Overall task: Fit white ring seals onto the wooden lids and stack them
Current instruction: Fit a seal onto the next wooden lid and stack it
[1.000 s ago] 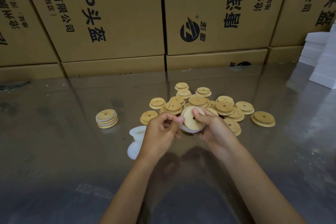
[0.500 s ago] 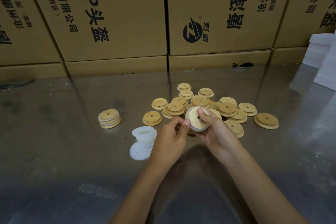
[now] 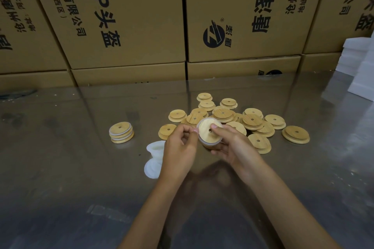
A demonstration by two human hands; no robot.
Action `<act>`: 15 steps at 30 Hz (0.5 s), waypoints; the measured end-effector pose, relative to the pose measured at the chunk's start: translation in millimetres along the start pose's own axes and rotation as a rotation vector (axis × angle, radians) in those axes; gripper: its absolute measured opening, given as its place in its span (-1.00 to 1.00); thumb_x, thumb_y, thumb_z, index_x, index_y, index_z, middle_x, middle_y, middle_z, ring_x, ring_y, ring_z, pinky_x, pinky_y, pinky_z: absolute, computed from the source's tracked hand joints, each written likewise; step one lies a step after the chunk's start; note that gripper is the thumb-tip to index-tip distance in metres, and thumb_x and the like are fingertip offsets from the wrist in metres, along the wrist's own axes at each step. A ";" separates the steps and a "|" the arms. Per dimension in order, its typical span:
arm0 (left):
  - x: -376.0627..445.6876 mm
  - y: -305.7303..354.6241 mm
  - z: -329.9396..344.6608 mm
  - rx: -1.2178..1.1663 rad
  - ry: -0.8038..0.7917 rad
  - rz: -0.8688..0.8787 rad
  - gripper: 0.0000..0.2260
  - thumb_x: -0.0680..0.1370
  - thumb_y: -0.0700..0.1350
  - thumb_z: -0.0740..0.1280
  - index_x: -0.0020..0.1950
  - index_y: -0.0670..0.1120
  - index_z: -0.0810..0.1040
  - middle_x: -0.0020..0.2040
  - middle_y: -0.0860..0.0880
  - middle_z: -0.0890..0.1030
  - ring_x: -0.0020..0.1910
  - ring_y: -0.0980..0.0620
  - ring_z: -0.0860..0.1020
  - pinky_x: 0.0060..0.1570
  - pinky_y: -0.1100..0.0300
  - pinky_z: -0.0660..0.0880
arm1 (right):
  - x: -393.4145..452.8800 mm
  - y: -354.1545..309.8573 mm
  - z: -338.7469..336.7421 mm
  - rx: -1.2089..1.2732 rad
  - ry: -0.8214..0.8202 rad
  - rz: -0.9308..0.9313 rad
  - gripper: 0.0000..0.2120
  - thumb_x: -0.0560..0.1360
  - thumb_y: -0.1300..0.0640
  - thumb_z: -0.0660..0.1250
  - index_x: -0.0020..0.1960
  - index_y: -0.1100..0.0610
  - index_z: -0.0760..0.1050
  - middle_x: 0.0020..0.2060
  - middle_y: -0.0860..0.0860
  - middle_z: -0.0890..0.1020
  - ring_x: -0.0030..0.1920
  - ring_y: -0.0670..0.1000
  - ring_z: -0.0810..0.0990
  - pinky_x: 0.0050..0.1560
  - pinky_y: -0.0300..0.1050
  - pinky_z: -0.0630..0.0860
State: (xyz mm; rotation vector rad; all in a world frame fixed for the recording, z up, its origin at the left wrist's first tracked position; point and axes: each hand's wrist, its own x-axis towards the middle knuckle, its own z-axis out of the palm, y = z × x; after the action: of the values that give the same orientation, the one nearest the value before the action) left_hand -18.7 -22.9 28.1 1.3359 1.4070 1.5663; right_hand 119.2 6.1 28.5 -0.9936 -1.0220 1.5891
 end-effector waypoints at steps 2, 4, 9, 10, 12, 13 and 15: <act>1.7 1.1 -2.5 -0.009 0.022 0.008 -0.89 0.58 -0.23 0.28 -0.13 -0.08 0.54 -0.25 0.09 0.58 -0.29 0.10 0.50 -0.19 0.21 0.43 | -1.0 -0.2 0.9 -0.047 -0.007 -0.004 -0.84 0.50 0.01 0.45 0.00 0.08 0.64 -0.13 0.08 0.70 -0.18 0.01 0.66 -0.16 -0.14 0.55; 3.0 1.5 -4.5 -0.038 0.039 -0.005 -0.89 0.57 -0.25 0.28 -0.10 -0.08 0.55 -0.28 0.10 0.57 -0.29 0.10 0.50 -0.24 0.22 0.44 | -2.1 -0.7 1.4 -0.090 0.003 -0.013 -0.78 0.48 -0.01 0.46 0.01 0.12 0.64 -0.16 0.07 0.68 -0.26 -0.02 0.60 -0.19 -0.16 0.54; 4.7 4.4 -6.8 -0.100 0.008 -0.029 -0.77 0.57 -0.26 0.24 -0.03 0.01 0.64 -0.10 0.00 0.62 -0.19 0.10 0.53 -0.32 0.25 0.47 | -3.9 1.2 4.4 -0.129 -0.006 -0.001 -0.71 0.48 0.02 0.47 0.06 0.22 0.64 -0.21 0.04 0.62 -0.34 -0.04 0.52 -0.24 -0.18 0.52; 4.4 4.7 -7.3 -0.095 -0.005 -0.024 -0.75 0.56 -0.27 0.25 -0.03 0.04 0.65 -0.04 -0.02 0.60 -0.16 0.14 0.54 -0.32 0.30 0.46 | -4.1 1.7 5.1 -0.114 -0.016 0.010 -0.73 0.49 0.04 0.47 0.07 0.22 0.65 -0.22 0.05 0.62 -0.33 -0.03 0.53 -0.23 -0.17 0.53; 3.6 5.1 -7.8 -0.097 -0.032 -0.027 -0.72 0.53 -0.29 0.27 -0.01 0.07 0.65 0.01 -0.02 0.57 -0.15 0.22 0.53 -0.31 0.37 0.45 | -3.9 2.0 5.3 -0.075 -0.041 0.023 -0.74 0.50 0.07 0.46 0.10 0.22 0.63 -0.20 0.08 0.65 -0.30 -0.01 0.56 -0.18 -0.14 0.54; 2.9 5.2 -7.7 -0.095 -0.050 -0.033 -0.72 0.52 -0.28 0.29 0.01 0.08 0.65 0.01 0.00 0.56 -0.15 0.23 0.53 -0.28 0.37 0.46 | -3.7 1.9 4.8 -0.059 -0.051 0.022 -0.74 0.51 0.09 0.45 0.12 0.22 0.62 -0.18 0.10 0.66 -0.28 0.00 0.58 -0.16 -0.13 0.55; 1.2 5.5 -6.1 -0.076 -0.090 -0.041 -0.73 0.52 -0.26 0.33 0.07 0.09 0.63 0.02 -0.01 0.56 -0.14 0.21 0.52 -0.18 0.33 0.47 | -3.5 1.6 3.3 -0.018 -0.062 0.019 -0.77 0.52 0.11 0.43 0.13 0.20 0.61 -0.17 0.11 0.68 -0.25 0.01 0.61 -0.15 -0.13 0.56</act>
State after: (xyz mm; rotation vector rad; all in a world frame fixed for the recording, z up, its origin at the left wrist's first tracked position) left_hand -24.0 -24.9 34.3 1.3081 1.2997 1.4999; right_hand 116.3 1.9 28.5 -0.9738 -1.0746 1.6376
